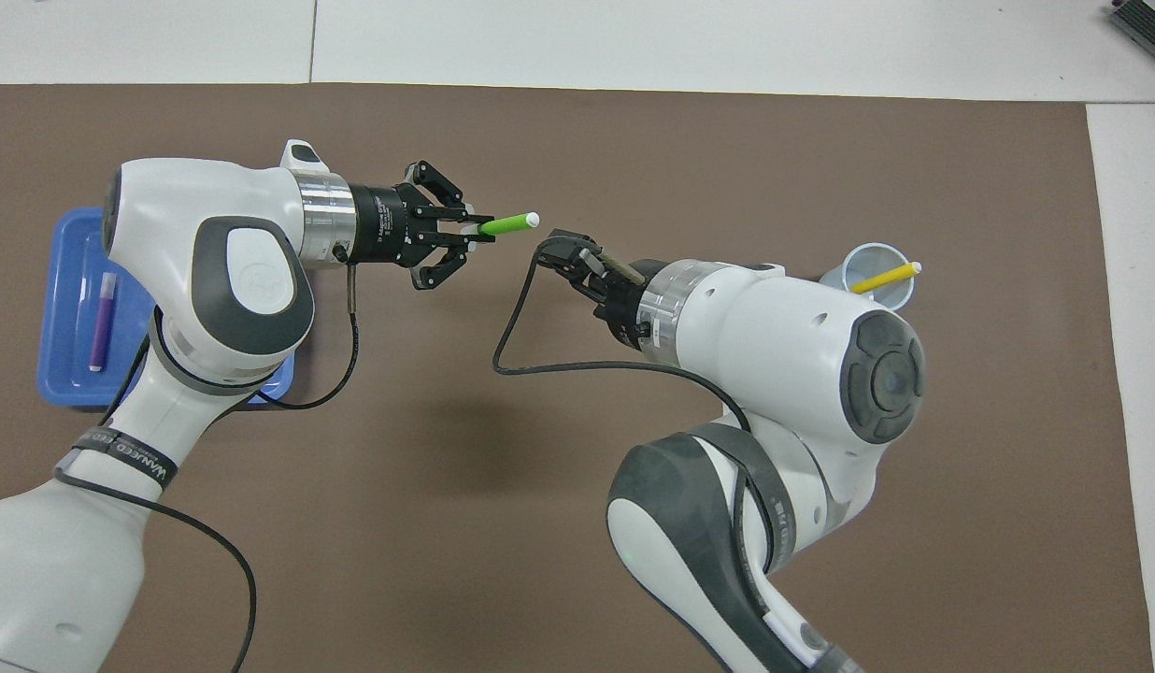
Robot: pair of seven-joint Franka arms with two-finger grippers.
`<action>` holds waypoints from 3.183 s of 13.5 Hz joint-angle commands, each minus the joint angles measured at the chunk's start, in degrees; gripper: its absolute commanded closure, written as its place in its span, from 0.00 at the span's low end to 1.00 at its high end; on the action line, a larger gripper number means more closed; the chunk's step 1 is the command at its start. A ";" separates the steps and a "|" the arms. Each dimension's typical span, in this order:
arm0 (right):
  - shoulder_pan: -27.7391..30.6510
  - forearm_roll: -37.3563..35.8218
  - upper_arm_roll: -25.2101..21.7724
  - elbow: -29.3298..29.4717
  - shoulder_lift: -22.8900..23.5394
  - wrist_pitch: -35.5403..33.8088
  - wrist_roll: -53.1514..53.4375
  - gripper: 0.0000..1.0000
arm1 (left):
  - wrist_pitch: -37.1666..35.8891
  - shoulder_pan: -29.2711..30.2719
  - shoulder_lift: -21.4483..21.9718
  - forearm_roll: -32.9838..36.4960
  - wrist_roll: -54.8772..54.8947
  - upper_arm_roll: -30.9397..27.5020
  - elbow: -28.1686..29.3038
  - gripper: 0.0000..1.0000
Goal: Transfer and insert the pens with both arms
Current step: 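Carry the green pen toward the right gripper with the left gripper, then grasp the green pen with the right gripper while the left gripper opens, then move the green pen over the cup with the right gripper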
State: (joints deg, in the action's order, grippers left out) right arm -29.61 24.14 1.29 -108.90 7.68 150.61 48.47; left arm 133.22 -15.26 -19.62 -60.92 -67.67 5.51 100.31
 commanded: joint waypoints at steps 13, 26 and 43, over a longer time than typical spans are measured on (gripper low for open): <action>1.48 0.21 0.21 5.80 5.59 4.17 -13.92 0.41 | 3.54 -5.66 1.16 -1.49 -0.27 0.20 0.32 1.00; 1.57 0.21 0.12 5.10 5.85 2.85 -15.25 1.00 | 3.53 -5.66 2.30 -0.69 -0.97 0.20 2.17 0.82; 20.80 -11.74 -0.32 4.48 -0.56 -21.49 -55.72 1.00 | -10.35 13.48 8.99 46.38 44.23 -0.50 12.28 0.00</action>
State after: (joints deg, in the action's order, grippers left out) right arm -12.25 13.65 0.39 -103.57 8.17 130.39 -0.59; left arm 124.03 -4.98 -12.27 -19.10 -33.23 4.57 111.40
